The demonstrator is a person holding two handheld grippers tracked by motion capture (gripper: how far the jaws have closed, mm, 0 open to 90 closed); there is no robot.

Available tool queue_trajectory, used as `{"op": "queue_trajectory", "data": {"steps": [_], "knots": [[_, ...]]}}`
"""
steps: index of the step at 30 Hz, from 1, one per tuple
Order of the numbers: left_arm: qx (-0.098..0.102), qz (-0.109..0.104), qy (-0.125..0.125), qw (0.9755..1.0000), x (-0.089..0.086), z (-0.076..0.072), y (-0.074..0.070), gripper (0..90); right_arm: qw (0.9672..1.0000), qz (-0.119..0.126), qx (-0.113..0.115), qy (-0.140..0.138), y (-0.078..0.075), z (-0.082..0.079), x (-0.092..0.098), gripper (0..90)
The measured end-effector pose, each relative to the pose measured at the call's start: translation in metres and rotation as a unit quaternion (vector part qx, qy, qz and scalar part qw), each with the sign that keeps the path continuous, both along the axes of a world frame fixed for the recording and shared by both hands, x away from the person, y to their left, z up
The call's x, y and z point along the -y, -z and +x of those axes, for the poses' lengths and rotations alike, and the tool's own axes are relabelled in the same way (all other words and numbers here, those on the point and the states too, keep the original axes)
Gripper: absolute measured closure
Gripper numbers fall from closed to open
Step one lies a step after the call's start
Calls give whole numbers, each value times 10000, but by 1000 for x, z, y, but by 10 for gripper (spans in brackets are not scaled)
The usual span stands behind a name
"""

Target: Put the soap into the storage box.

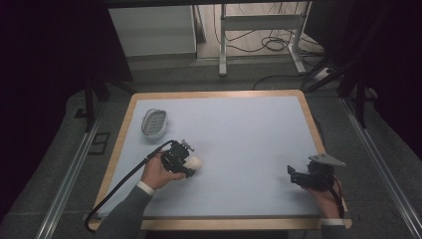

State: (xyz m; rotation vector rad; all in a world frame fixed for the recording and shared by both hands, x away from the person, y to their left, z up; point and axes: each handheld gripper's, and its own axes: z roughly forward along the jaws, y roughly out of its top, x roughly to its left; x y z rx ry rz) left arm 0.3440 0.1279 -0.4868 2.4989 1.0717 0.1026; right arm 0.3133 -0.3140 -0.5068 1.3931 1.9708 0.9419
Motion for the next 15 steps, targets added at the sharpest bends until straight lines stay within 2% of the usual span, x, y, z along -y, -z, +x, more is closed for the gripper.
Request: {"op": "queue_trajectory", "data": {"steps": [15], "knots": [[32, -72, -128, 9999, -15, 11, -15, 494, 10000, 3, -16, 13, 1, 1, 1, 78]]}}
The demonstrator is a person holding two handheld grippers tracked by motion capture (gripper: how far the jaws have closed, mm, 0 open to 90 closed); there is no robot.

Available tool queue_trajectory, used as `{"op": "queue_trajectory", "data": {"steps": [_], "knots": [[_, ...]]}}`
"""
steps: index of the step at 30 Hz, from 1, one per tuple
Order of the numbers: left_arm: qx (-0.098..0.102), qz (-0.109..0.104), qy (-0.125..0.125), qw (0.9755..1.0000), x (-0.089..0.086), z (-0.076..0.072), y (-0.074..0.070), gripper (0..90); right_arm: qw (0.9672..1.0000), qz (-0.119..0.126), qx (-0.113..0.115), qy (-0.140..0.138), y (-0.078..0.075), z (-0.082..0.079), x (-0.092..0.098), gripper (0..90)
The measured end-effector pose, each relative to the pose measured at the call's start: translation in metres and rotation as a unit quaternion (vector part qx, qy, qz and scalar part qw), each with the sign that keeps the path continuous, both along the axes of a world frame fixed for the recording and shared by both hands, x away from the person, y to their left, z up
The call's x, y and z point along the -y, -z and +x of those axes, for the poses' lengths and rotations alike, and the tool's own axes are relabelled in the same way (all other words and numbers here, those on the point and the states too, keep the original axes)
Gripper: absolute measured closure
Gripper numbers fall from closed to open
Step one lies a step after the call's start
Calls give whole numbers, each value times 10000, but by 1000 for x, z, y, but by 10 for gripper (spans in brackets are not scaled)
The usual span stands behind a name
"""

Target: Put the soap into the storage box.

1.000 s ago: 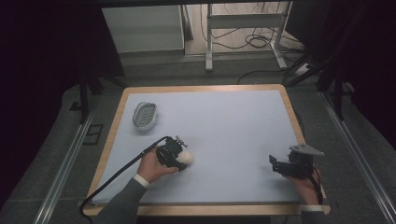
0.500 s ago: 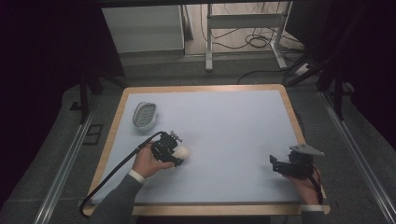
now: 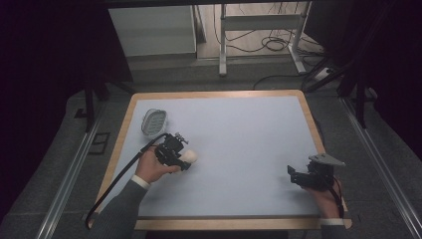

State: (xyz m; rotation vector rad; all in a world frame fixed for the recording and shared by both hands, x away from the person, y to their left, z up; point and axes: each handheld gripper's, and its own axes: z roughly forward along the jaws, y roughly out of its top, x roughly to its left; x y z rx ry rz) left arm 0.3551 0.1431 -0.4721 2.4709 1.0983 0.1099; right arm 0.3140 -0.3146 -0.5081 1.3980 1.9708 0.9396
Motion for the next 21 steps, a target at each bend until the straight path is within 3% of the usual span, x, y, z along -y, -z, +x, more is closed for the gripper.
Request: {"op": "queue_trajectory", "data": {"steps": [21], "knots": [[95, -39, -129, 9999, -11, 9, -12, 495, 10000, -14, -33, 34, 1, 1, 1, 78]]}}
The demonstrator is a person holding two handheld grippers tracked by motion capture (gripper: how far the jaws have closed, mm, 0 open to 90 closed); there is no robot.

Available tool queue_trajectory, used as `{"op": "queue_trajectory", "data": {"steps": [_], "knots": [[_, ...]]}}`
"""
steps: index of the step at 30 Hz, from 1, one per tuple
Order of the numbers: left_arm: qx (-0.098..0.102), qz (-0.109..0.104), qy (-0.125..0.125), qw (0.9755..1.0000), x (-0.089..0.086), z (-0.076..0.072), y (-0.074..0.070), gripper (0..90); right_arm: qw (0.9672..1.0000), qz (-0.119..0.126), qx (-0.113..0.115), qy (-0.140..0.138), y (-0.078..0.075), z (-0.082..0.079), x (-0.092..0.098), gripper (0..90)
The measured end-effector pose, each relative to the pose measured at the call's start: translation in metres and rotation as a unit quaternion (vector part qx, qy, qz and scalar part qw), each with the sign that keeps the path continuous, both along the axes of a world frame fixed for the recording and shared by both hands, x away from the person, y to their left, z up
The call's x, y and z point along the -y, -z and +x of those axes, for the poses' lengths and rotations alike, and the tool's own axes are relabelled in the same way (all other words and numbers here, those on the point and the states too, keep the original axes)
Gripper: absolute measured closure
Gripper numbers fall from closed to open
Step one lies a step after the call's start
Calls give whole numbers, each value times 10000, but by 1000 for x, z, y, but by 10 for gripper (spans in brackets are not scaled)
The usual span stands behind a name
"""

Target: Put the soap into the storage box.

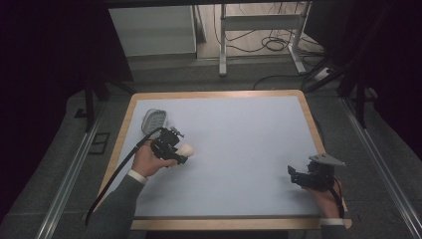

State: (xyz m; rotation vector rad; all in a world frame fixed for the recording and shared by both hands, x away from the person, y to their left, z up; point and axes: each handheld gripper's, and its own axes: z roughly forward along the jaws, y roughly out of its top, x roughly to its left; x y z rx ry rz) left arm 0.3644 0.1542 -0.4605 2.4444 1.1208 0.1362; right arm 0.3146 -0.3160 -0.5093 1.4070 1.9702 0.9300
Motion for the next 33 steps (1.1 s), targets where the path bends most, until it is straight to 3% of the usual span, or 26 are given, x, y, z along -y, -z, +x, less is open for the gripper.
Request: {"op": "queue_trajectory", "data": {"steps": [33], "knots": [[68, 23, -246, 9997, -19, 17, -15, 495, 10000, -2, -25, 63, 2, 1, 3, 77]]}}
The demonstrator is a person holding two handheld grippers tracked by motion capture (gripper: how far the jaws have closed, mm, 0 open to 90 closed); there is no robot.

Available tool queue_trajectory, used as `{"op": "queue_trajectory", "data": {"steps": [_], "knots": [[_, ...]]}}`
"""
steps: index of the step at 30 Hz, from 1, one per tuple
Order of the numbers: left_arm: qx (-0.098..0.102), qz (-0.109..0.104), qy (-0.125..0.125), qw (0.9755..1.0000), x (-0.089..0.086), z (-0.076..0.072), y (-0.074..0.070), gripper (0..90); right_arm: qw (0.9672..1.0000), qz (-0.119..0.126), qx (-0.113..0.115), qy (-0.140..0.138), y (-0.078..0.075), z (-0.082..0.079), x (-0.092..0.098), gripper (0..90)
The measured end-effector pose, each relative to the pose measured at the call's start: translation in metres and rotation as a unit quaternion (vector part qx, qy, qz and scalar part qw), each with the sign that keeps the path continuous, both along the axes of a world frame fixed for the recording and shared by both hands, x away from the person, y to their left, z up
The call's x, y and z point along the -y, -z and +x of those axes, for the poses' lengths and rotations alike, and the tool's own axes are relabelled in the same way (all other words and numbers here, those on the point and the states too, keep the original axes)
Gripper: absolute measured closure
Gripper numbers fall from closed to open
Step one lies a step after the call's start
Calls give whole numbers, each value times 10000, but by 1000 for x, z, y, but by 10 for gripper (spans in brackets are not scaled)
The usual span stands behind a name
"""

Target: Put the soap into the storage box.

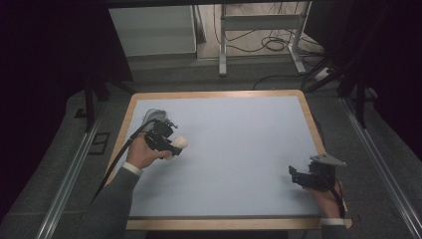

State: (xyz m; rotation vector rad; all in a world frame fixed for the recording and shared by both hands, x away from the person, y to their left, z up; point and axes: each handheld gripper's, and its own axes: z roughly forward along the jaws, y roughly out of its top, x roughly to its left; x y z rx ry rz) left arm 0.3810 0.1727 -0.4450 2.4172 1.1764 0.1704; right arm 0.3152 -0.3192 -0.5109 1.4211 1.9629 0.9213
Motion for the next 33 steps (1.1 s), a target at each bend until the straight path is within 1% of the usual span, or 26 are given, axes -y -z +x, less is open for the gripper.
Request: {"op": "queue_trajectory", "data": {"steps": [6, 11, 18, 21, 33], "knots": [[56, -31, -76, 10000, -5, 4, -5, 494, 10000, -6, 8, 12, 0, 0, 0, 78], [64, -51, -143, 9999, -10, 8, -7, 495, 10000, -13, 7, 15, 0, 0, 0, 78], [91, -37, -246, 9996, -18, 14, -11, 495, 10000, -14, -7, 7, 0, 0, 0, 78], [92, -62, -297, 9995, -21, 18, -12, 495, 10000, -19, -10, 5, 0, 0, 0, 78], [61, -25, -561, 9984, -33, 36, -15, 495, 10000, -28, -14, 19, 1, 0, 1, 78]]}}
